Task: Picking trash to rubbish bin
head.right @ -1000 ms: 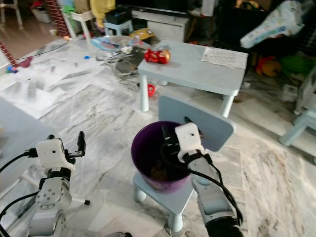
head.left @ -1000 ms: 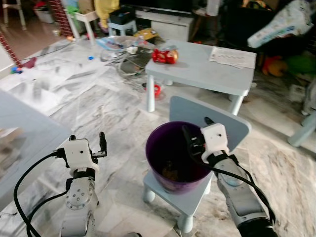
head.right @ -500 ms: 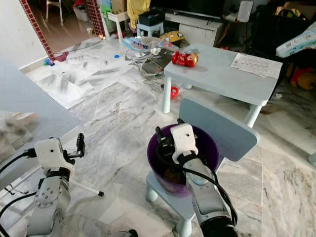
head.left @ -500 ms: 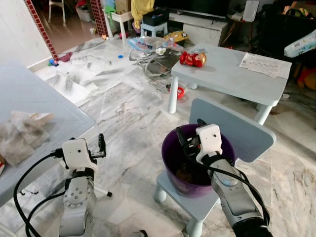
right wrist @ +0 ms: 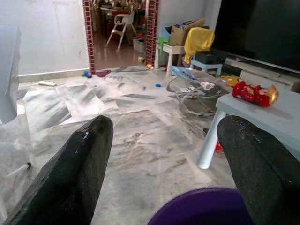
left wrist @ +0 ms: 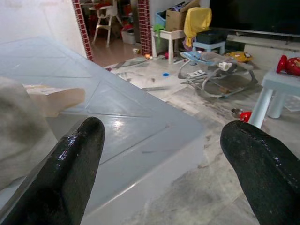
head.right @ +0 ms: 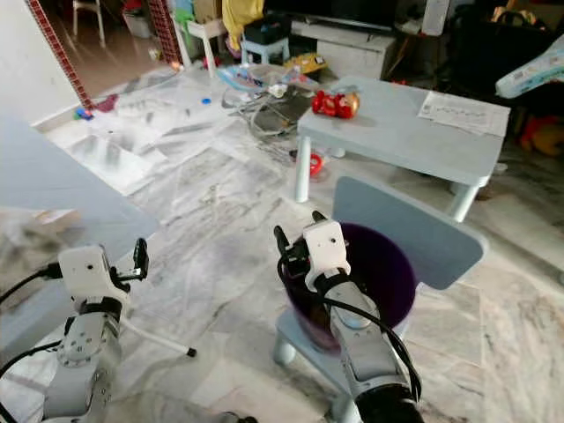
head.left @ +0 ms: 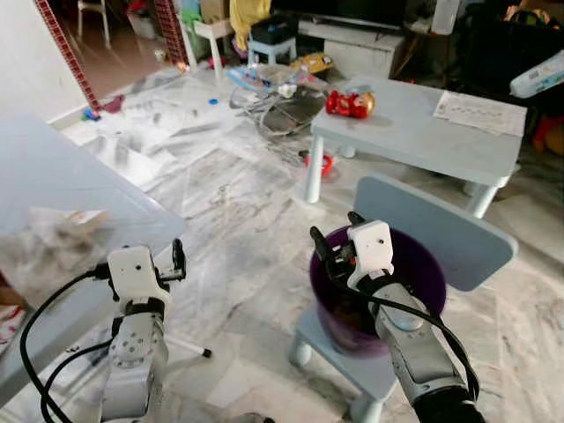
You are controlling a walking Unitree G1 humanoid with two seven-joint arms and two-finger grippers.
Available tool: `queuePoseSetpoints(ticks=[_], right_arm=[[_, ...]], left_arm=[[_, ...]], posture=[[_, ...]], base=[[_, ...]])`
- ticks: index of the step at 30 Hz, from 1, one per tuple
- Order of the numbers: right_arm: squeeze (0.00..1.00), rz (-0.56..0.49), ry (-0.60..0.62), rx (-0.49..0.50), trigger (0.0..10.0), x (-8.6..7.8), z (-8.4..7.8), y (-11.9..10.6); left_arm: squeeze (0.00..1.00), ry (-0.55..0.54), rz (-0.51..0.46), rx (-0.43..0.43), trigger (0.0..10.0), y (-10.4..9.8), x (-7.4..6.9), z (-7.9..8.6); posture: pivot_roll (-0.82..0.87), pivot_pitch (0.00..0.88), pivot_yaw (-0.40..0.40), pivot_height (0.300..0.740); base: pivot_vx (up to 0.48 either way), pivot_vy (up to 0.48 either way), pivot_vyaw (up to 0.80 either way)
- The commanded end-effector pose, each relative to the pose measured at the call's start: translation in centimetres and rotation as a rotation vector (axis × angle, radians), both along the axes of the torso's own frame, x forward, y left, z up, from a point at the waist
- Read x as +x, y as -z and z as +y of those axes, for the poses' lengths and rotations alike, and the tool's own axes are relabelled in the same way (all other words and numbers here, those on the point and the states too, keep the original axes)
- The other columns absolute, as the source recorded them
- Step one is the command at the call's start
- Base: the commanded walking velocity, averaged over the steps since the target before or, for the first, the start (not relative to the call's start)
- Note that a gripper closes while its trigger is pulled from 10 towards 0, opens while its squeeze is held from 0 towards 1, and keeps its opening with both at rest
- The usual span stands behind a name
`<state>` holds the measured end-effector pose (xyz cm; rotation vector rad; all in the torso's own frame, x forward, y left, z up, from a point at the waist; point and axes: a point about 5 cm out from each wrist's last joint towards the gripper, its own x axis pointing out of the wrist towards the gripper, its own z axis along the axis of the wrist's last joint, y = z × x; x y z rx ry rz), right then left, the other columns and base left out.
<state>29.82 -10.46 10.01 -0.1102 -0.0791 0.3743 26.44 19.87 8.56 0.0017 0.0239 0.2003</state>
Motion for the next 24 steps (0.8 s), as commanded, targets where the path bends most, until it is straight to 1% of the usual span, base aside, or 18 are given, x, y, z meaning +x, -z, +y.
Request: queuePoseSetpoints(ticks=[1, 6, 12, 14, 16, 18, 24], right_arm=[[0.00, 0.002, 0.020, -0.003, 10.0, -0.07, -0.74, 0.18], [0.00, 0.003, 0.016, -0.001, 10.0, -0.06, -0.70, 0.19], [0.00, 0.000, 0.007, -0.002, 10.0, -0.06, -0.63, 0.18], [0.00, -0.001, 0.007, -0.002, 10.0, -0.06, -0.71, 0.19], [0.00, 0.000, 0.007, 0.000, 10.0, -0.06, -0.73, 0.19], [0.00, 0.000, 0.006, 0.001, 10.0, -0.08, -0.68, 0.20], [0.00, -0.001, -0.005, 0.011, 10.0, -0.18, -0.49, 0.17]], left_arm=[[0.00, 0.026, -0.003, -0.002, 10.0, -0.06, 0.08, -0.50], [0.00, 0.044, -0.010, 0.007, 10.0, -0.23, 0.17, -0.81], [0.00, 0.043, -0.013, 0.012, 10.0, -0.31, 0.19, -0.76], [0.00, 0.052, -0.015, 0.034, 10.0, -0.42, 0.23, -0.87], [0.00, 0.053, -0.016, 0.028, 10.0, -0.41, 0.23, -0.95], [0.00, 0.056, -0.015, 0.039, 10.0, -0.43, 0.21, -0.99], [0.00, 0.052, -0.016, 0.026, 10.0, -0.39, 0.18, -1.04]], posture=[[0.00, 0.047, 0.043, 0.740], [0.00, 0.045, 0.044, 0.740], [0.00, 0.044, 0.044, 0.740], [0.00, 0.045, 0.045, 0.740], [0.00, 0.045, 0.045, 0.740], [0.00, 0.046, 0.047, 0.740], [0.00, 0.049, 0.048, 0.740]], base=[[0.000, 0.000, 0.67], [0.000, 0.000, 0.77], [0.000, 0.000, 0.79], [0.000, 0.000, 0.79], [0.000, 0.000, 0.79], [0.000, 0.000, 0.79], [0.000, 0.000, 0.79]])
